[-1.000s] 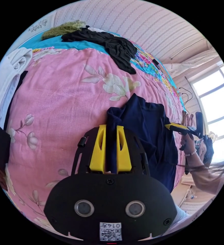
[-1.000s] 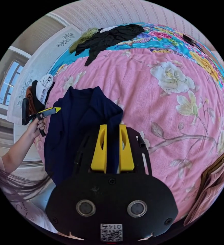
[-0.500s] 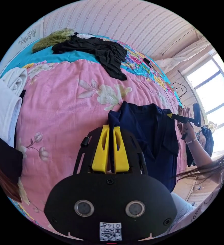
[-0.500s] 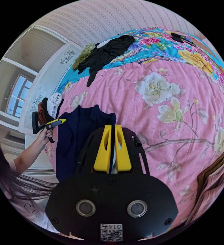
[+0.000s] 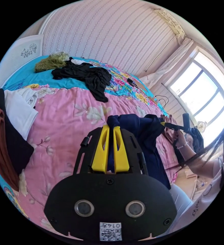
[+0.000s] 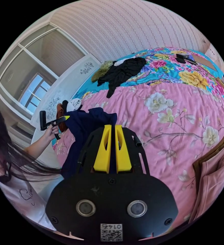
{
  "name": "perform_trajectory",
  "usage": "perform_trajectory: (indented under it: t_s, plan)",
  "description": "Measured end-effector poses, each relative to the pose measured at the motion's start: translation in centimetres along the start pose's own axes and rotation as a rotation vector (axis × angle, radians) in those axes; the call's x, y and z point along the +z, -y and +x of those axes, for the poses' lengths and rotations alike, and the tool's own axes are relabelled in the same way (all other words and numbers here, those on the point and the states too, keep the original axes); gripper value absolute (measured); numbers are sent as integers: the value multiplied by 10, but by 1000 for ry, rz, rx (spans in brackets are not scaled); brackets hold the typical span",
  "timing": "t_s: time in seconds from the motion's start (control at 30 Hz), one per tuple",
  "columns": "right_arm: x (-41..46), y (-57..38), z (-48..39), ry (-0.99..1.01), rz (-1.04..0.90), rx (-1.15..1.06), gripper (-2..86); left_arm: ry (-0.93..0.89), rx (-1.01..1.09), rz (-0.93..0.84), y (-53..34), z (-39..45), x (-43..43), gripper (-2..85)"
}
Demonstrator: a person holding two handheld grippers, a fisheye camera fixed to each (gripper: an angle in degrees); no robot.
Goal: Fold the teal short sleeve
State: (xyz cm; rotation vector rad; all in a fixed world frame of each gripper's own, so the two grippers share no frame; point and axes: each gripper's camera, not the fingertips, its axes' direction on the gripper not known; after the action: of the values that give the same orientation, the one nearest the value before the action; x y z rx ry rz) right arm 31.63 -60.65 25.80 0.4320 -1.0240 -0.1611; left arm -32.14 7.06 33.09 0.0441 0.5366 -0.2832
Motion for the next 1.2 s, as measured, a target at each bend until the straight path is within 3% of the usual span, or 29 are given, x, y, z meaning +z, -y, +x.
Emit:
perform_trajectory:
  t_s: [0.3, 0.47, 0.63, 0.8, 0.97, 1.2]
  plan:
    - [-13, -187, -25, 79, -104, 5, 13, -13, 78, -107, -171, 61, -66, -2]
    - [-16, -292, -44, 83, -102, 66, 16, -45, -15, -83, -255, 79, -100, 4]
    - [-18, -368, -66, -23, -134, 160, 25, 73, -86, -173, -323, 95, -122, 30]
    - [-40, -418, -98, -21, -98, 180, 21, 28, -158, -76, -362, 119, -178, -1]
    - [-44, -453, -138, -64, -66, 87, 13, 39, -58, -27, -386, 165, -213, -9]
    - [-27, -486, -198, -279, -4, -94, -1, 36, 116, 67, -392, 227, -233, 1]
